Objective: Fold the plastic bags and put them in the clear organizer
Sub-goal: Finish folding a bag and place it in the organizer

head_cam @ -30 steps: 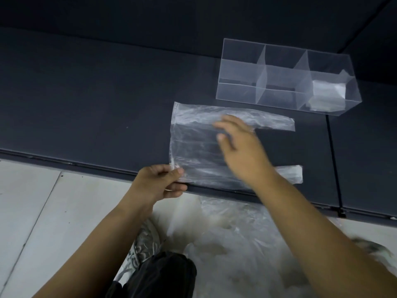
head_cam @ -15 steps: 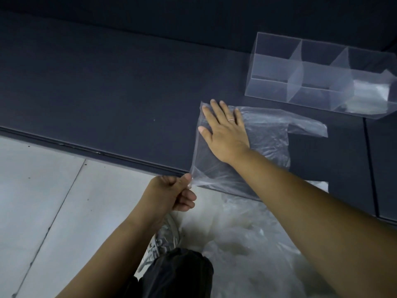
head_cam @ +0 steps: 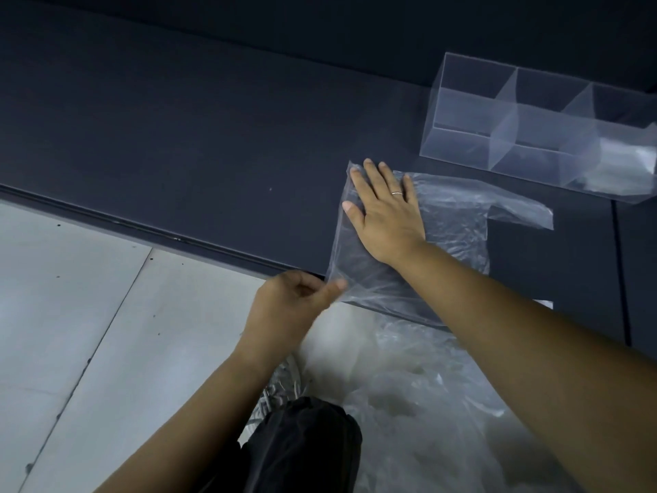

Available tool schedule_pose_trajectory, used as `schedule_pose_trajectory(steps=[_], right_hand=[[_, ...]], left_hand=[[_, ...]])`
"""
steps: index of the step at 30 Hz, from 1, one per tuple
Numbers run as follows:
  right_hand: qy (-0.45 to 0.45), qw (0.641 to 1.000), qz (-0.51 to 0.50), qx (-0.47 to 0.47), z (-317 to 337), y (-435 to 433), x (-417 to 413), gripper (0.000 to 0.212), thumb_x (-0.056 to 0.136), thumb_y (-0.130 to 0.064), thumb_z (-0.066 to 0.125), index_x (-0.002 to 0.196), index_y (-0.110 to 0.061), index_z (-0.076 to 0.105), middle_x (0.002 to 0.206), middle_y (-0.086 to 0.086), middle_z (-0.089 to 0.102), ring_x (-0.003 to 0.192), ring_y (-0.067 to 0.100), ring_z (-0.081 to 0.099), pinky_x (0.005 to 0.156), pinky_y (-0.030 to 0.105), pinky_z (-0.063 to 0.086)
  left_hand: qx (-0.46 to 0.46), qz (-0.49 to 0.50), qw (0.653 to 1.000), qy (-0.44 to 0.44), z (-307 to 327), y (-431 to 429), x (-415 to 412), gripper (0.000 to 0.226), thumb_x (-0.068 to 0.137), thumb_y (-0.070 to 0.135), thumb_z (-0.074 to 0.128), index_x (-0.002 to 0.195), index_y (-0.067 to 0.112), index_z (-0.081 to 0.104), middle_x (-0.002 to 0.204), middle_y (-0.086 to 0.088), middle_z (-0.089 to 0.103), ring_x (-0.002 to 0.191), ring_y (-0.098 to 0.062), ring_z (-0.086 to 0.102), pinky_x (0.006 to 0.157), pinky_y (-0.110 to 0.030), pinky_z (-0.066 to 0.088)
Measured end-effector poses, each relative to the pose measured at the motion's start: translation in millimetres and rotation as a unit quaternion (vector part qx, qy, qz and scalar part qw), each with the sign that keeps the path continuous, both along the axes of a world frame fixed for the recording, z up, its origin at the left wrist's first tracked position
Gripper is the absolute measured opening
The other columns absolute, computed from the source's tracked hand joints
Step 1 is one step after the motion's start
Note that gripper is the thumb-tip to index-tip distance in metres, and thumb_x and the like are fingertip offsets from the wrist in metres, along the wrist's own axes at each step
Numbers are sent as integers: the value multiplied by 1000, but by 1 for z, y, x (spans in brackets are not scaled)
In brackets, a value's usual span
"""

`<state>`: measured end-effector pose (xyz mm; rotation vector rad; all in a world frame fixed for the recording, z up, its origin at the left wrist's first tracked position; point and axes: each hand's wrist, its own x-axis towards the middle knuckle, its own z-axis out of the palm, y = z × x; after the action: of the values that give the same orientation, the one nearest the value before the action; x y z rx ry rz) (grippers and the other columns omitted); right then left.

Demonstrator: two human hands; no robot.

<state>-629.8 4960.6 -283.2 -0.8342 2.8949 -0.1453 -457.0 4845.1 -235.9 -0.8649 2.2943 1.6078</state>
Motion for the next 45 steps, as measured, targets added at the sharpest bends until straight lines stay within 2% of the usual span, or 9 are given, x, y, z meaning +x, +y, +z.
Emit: schedule_pose_trajectory(steps=[7, 12, 21, 25, 28, 32, 38, 42, 45], right_hand=[[8, 1000, -6, -5, -1, -1, 1, 60, 100, -51, 16, 154, -25, 7, 162, 0, 3, 149, 19, -2, 120, 47, -4], [12, 1000, -3, -6, -2, -1, 0, 61, 100, -52, 16, 154, -24, 7, 162, 0, 3, 149, 19, -2, 120, 47, -4], [-46, 997, -26, -60, 20, 3, 4, 59, 101, -50, 20, 154, -24, 9, 162, 0, 3, 149, 17, -3, 119, 44, -6], [-78, 935, -156, -310, 58, 58, 23, 45, 101, -43, 37, 139, -23, 46, 147, 1, 42, 136, 15, 35, 116, 37, 21], [-70, 886, -288, -357, 78, 142, 52, 17, 97, -33, 53, 106, -26, 65, 114, -2, 62, 95, 2, 58, 86, 13, 43], [-107, 846, -440, -281, 69, 213, 93, 16, 90, -26, 64, 75, -21, 62, 85, 2, 68, 71, 0, 56, 64, 18, 41], [-88, 838, -489, -224, 44, 218, 104, 18, 81, -31, 75, 85, -14, 69, 97, 11, 62, 90, 28, 60, 86, 44, 49], [-92, 820, -485, -290, 47, 216, 104, 13, 84, -24, 72, 77, -14, 66, 86, 6, 63, 82, 22, 58, 73, 29, 45], [-146, 742, -487, -437, 57, 219, 103, 17, 90, -18, 65, 73, -15, 63, 68, 0, 65, 67, 10, 60, 64, 18, 48]], left_hand=[[-234, -5, 968, 92, -3, 17, 5, 31, 80, 28, 74, 89, 20, 45, 59, 11, 57, 56, -5, 54, 50, -13, 35], [-158, 32, 985, 70, -9, 13, 8, 13, 88, 10, 56, 79, 18, 62, 59, 2, 64, 54, -18, 62, 58, -35, 55], [36, 109, 993, 28, -11, 3, 11, 17, 98, 12, 46, 85, 11, 57, 61, -1, 65, 51, -9, 58, 47, -18, 46], [-81, 36, 995, 42, -12, 8, 7, 26, 85, 46, 63, 81, 21, 60, 64, 4, 66, 59, -9, 62, 56, -21, 47], [-171, 2, 984, 39, -11, 9, 2, 24, 82, 46, 68, 76, 24, 61, 64, 9, 64, 60, -2, 59, 52, -12, 40], [-190, 7, 980, 54, -11, 14, 3, 21, 85, 36, 67, 70, 24, 61, 60, 8, 63, 58, -4, 58, 52, -12, 37], [-179, 22, 982, 64, -13, 16, 3, 20, 88, 32, 64, 70, 24, 61, 59, 5, 64, 60, -16, 63, 63, -34, 49], [-155, 34, 985, 65, -14, 12, 2, 19, 89, 31, 62, 71, 24, 63, 59, 4, 65, 60, -16, 64, 66, -37, 52], [-150, 28, 986, 70, -9, 8, -1, 20, 90, 32, 61, 71, 24, 63, 60, 4, 66, 59, -12, 64, 62, -33, 50]])
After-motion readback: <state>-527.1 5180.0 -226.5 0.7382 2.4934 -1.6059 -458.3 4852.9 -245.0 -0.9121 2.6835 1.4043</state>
